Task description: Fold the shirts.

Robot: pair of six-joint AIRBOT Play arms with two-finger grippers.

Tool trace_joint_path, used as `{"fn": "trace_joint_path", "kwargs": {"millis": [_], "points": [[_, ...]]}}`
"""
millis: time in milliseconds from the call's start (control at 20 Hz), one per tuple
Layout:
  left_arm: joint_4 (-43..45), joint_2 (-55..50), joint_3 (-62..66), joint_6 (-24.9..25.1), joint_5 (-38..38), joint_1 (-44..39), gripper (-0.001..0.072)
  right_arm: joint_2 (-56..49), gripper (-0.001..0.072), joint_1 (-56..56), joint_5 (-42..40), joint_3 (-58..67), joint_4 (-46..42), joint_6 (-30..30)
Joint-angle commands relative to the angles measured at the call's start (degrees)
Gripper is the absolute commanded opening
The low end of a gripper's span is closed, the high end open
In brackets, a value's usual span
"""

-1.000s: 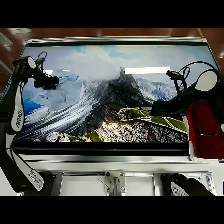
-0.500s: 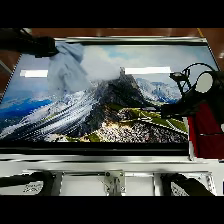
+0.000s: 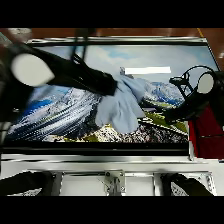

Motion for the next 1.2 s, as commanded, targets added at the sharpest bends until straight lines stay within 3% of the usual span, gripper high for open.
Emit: {"fn": "trace_joint_path", "kwargs": {"millis": [0,200,350,500,550,750,900,1050,1150], "points": [[-0.68,-4.50,-9.22,-2.97,7.63,-7.13,0.0038,1.73,0.0672,0.00,1.25,-0.02,-1.90,-0.39],[-0.92,-12.66,-13.55,-2.82,7.54,-8.92,0.0038,2.62,0.0672,0.00,0.90,-0.02,-2.23,0.09],[-1.01,-14.99,-13.53,-1.86,5.07,-4.92,0.0053,2.62,0.0672,0.00,-3.30,-0.02,-0.92,0.61],[-0.98,-14.69,-12.55,-1.86,-5.01,1.95,0.0599,2.62,0.0672,0.00,-8.13,-0.02,1.79,1.03],[-0.98,-14.34,-12.20,-1.57,-8.72,4.39,0.0665,2.62,0.0673,0.00,-9.73,-0.02,1.77,1.27],[-1.01,-8.15,-12.13,1.84,-15.69,14.60,0.0664,2.58,0.0673,-1.18,-14.64,-0.02,-1.97,1.31],[-1.27,-1.29,-14.82,2.23,-16.13,20.44,0.0664,2.58,0.0672,-10.47,-16.39,-0.61,0.61,1.16],[-4.61,6.71,-26.49,2.25,-14.69,23.02,0.0665,2.56,0.0672,-23.93,-19.30,-5.27,15.43,-0.02],[-9.09,11.69,-38.42,2.19,-8.87,22.93,0.0665,2.38,0.0672,-30.14,-20.87,-11.08,25.51,-2.62]]}}
